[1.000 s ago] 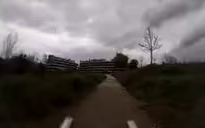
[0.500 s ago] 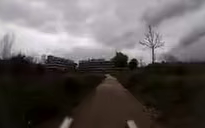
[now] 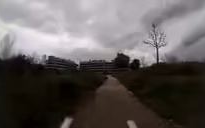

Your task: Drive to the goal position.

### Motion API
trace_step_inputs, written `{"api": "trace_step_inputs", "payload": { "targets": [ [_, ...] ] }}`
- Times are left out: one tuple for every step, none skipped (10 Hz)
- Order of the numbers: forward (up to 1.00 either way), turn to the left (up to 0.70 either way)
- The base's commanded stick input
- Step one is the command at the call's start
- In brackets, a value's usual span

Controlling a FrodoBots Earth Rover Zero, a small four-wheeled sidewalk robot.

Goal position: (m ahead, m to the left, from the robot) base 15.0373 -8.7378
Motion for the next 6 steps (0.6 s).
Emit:
{"api": "trace_step_inputs", "payload": {
  "targets": [
    [0.7, -0.14],
    [0.7, -0.02],
    [0.7, 0.0],
    [0.7, 0.0],
    [0.7, 0.0],
    [0.7, 0.0]
  ]
}}
